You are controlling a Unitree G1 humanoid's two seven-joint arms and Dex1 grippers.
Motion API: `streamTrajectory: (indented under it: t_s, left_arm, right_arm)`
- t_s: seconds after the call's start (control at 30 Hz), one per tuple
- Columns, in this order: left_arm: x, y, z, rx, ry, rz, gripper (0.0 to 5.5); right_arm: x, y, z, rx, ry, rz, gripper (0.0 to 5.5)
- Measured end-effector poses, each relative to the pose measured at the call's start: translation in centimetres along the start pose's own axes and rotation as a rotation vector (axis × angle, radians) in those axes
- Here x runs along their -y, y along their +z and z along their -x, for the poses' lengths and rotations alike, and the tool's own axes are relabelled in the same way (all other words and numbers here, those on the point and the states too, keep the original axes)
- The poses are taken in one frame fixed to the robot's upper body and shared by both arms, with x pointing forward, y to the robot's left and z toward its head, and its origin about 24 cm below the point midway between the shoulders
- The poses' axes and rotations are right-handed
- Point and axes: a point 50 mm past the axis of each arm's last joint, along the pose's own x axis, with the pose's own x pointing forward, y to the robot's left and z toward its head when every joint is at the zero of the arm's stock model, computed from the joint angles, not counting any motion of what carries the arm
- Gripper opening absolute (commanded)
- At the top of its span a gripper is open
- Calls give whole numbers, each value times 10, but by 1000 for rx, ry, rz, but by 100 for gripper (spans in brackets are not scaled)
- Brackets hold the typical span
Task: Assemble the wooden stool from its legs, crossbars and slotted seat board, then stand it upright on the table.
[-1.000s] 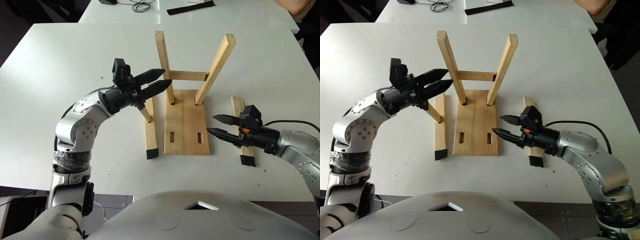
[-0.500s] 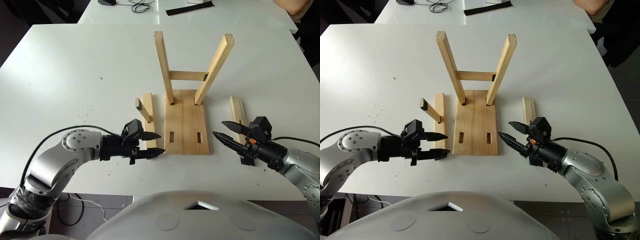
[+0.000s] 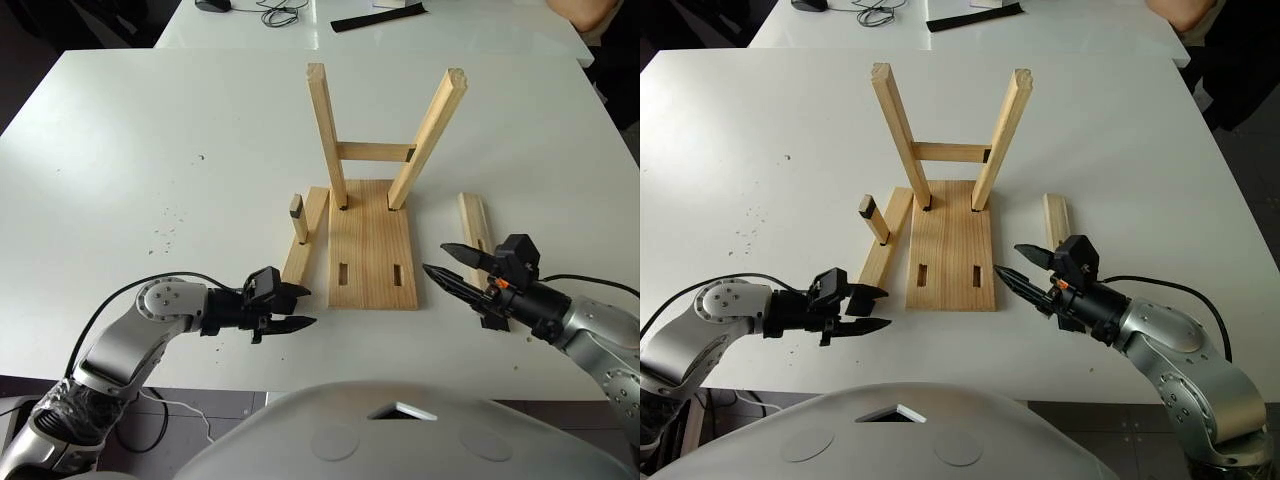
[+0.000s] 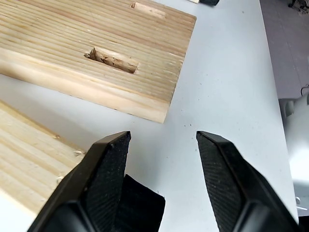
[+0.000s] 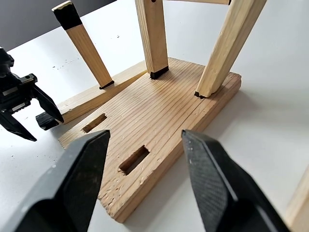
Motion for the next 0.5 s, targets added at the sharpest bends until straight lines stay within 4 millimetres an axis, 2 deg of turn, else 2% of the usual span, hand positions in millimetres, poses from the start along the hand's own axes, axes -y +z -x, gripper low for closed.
streamTrajectory:
  t_s: [0.2,0.37,0.43,0.5]
  left_arm:
    - [-17,6,21,3,70,65,254]
    - [-32,40,57,56,149,126,254]
    - [-35,48,64,46,182,131,254]
    - [-37,52,65,28,237,156,280]
  right_arm:
    - [-6,-5,2,4,-21,-21,272]
    - [-11,-10,10,12,-79,-37,272]
    - [-14,-14,13,11,-104,-52,272]
    - [-17,-17,15,14,-126,-66,272]
